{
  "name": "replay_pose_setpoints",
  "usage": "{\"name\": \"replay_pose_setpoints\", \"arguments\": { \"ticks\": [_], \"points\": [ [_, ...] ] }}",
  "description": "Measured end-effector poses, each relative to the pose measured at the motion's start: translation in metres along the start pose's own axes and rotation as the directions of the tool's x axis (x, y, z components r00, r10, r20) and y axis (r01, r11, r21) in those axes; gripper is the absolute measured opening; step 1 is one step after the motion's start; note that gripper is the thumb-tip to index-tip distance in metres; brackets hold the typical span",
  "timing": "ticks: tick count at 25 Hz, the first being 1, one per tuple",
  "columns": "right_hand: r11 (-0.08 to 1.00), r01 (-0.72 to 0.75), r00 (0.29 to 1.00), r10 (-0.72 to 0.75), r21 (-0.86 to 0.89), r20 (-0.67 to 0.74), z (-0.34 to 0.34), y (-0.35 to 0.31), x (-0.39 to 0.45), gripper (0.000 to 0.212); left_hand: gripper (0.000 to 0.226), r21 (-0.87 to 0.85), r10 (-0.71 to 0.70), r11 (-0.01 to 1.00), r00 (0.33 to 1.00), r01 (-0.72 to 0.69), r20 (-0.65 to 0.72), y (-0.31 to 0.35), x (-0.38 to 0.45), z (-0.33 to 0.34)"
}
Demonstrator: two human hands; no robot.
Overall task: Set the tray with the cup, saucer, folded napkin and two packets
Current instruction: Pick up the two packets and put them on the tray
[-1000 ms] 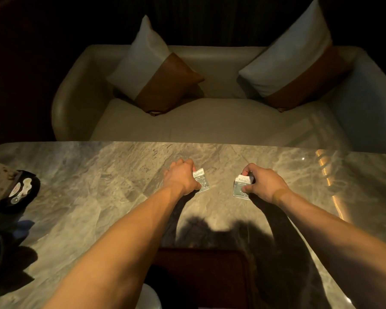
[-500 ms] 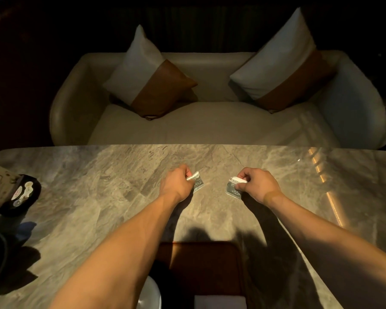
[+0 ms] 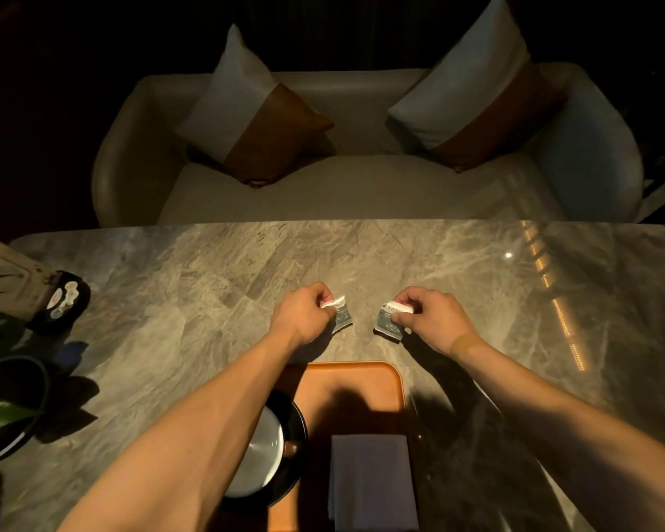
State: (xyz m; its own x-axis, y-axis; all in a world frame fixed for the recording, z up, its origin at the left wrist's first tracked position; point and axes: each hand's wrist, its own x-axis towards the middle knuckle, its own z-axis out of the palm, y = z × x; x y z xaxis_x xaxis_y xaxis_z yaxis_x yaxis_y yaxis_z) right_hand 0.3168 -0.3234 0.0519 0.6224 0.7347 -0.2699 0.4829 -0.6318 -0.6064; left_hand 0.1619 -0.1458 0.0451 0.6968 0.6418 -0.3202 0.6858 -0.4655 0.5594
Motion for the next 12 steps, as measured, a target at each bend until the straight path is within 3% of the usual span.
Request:
{"name": "replay_pose_setpoints", "arguments": {
  "ticks": [7, 12],
  "points": [
    [0.999, 0.043, 0.997, -0.043, 0.007, 0.057, 0.014, 0.0, -0.036, 0.013, 0.016, -0.008, 0.032, 0.999, 0.995, -0.031, 0.093, -0.007, -0.038, 0.005],
    [0.999, 0.005, 0.991, 0.0, -0.034, 0.135, 0.028, 0.003, -0.055, 0.012, 0.006, 0.049, 0.068, 0.996, 0.976, -0.08, 0.206, -0.012, -0.06, 0.008]
  ]
}}
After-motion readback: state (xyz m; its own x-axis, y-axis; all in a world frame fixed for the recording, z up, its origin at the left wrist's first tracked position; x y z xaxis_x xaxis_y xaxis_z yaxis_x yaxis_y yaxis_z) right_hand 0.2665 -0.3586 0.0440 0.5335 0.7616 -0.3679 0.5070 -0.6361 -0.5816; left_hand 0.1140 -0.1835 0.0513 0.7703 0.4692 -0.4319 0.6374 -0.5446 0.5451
